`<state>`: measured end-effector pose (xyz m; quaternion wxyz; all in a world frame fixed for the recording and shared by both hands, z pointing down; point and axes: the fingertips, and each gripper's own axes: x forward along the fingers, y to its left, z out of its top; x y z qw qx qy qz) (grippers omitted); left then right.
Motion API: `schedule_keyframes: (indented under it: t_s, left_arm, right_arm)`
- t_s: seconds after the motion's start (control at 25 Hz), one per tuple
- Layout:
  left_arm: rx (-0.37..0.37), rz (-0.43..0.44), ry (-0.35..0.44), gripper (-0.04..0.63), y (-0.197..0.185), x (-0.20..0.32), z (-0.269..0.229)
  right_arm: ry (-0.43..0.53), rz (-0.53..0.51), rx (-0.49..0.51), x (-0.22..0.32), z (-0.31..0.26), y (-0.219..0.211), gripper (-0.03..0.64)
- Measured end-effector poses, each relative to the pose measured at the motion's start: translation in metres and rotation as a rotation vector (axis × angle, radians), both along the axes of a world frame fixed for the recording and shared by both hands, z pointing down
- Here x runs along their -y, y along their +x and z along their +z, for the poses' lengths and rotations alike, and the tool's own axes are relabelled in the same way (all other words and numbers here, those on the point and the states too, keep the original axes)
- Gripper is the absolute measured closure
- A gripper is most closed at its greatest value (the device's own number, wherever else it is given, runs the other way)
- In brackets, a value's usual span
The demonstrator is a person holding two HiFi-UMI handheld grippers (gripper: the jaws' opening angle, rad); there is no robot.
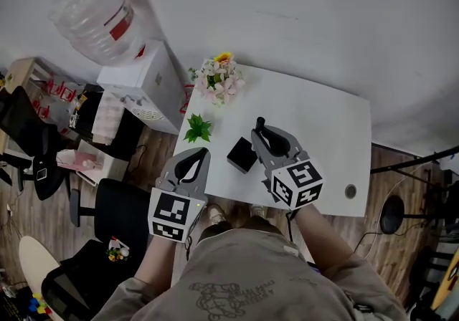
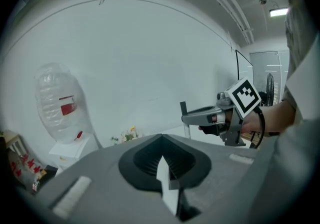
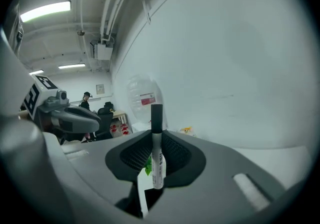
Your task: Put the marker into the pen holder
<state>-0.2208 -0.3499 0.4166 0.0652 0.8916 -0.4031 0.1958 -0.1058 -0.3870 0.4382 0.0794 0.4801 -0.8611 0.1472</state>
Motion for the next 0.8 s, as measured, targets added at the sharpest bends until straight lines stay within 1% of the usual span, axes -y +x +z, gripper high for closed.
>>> schedule_keyframes:
  t_s: [0.12,0.2,0.28,0.44,0.64,0.8]
  left_arm:
    - [0.007,-0.006,-0.039,0.595,-0.001,-0.006,0.015]
    - [0.008,-0.013,-0.067,0.595,-0.002,-0.010,0.026]
    - [0.012,-0.020,-0.095,0.595,-0.003,-0.013,0.037]
    - [0.010,-0.011,-0.136,0.595,-0.002,-0.020,0.058]
    - [0.025,-0.008,-0.182,0.595,-0.001,-0.029,0.079]
    - [0.005,0.020,-0.211,0.595,0.005,-0.041,0.089]
  right_arm:
    - [-0.046,-0.033,0.007,-0.001,0.022,-0.012,0.528]
    - [-0.061,-0.040,-0.010,0.000,0.038,-0.016,0.528]
    - [-0.085,-0.046,-0.040,0.002,0.059,-0.018,0.526]
    - [-0.118,-0.096,-0.122,0.001,0.101,-0.025,0.526]
    - [-0.217,-0.124,-0.168,-0.007,0.151,-0.027,0.526]
    - [-0.292,-0.135,-0.202,-0.013,0.176,-0.028,0.526]
